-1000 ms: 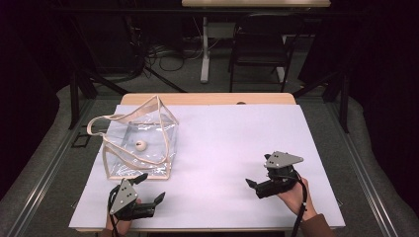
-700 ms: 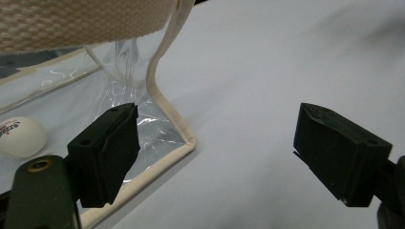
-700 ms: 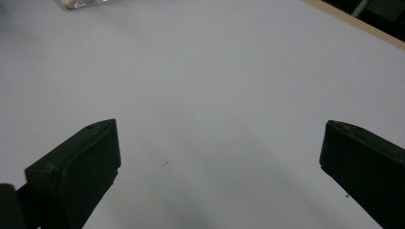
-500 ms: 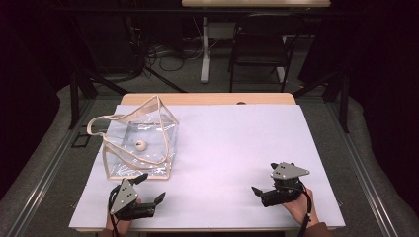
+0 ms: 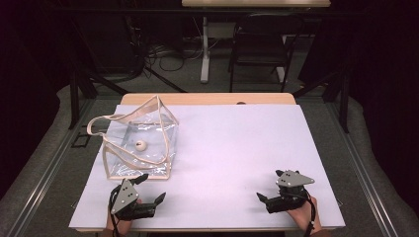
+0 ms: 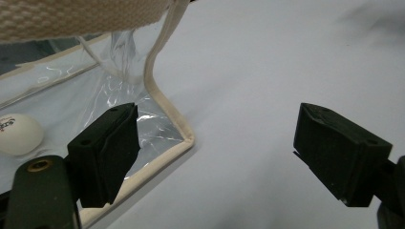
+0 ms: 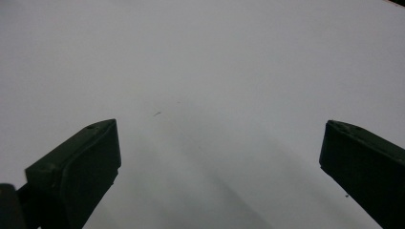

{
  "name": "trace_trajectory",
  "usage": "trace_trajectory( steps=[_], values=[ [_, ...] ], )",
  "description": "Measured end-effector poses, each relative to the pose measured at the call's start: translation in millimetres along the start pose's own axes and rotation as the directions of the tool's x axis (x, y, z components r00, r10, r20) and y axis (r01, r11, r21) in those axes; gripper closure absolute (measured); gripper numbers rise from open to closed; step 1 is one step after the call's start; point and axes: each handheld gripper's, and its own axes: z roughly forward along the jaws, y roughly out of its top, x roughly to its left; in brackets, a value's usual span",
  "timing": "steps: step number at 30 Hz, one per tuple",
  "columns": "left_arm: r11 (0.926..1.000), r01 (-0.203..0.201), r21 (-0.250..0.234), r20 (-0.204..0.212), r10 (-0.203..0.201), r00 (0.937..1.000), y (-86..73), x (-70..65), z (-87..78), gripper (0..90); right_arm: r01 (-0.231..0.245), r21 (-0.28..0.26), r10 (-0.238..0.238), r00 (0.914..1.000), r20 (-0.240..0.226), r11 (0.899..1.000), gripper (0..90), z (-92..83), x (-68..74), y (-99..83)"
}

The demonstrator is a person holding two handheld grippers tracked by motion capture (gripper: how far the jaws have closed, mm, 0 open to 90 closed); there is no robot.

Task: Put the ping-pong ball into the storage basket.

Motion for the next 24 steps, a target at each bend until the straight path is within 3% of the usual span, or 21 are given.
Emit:
trace_trajectory(
  steps=[15,24],
  values=[
    [0.9999,-0.001,0.012,-0.001,0.001,1.0,-1.2,0.2,1.5,15.9,-0.028,-0.037,0.029,0.9992,0.028,0.999,0.0,-7.7,-0.1,-18.7],
    [0.9998,-0.002,0.018,0.0,0.002,1.0,-1.2,0.3,3.1,15.9,-0.033,-0.035,0.034,0.9989,0.032,0.999,0.0,-9.2,-1.3,-20.7]
  ],
)
